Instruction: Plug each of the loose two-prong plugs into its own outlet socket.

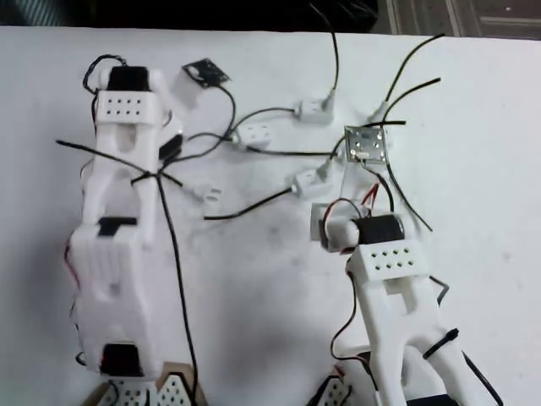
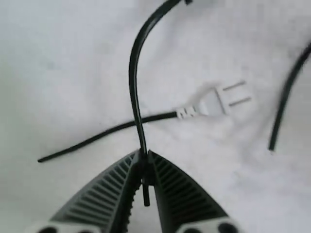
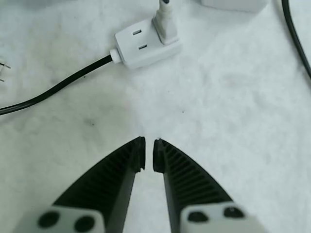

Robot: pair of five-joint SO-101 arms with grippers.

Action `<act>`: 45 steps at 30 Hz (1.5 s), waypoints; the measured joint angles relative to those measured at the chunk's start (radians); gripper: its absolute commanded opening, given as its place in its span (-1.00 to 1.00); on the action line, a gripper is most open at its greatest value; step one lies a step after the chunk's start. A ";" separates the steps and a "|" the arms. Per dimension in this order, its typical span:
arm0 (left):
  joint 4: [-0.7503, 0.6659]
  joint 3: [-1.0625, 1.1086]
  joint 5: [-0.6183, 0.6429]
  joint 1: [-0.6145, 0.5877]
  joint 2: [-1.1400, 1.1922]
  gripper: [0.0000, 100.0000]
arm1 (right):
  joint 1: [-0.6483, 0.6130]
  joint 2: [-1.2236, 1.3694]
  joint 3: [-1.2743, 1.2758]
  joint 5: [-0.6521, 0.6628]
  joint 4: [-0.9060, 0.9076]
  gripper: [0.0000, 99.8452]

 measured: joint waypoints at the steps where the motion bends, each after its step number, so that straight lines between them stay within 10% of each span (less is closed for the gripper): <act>1: 0.000 0.081 -0.002 0.008 -0.074 -0.95 | 0.002 0.000 0.000 0.000 0.000 -0.93; 13: 0.000 0.864 -0.110 0.025 -0.795 -0.95 | 0.000 0.000 0.000 0.000 0.000 -0.93; 22: -0.002 1.272 -0.367 -0.219 -1.174 -0.95 | 0.002 0.000 0.000 0.000 0.000 -0.93; 34: -0.221 1.611 -0.600 -0.608 -1.286 -0.94 | 0.002 0.000 0.000 0.000 0.000 -0.93; 45: -0.292 1.608 -0.606 -0.726 -1.289 -0.49 | 0.002 0.000 0.002 0.000 0.000 -0.93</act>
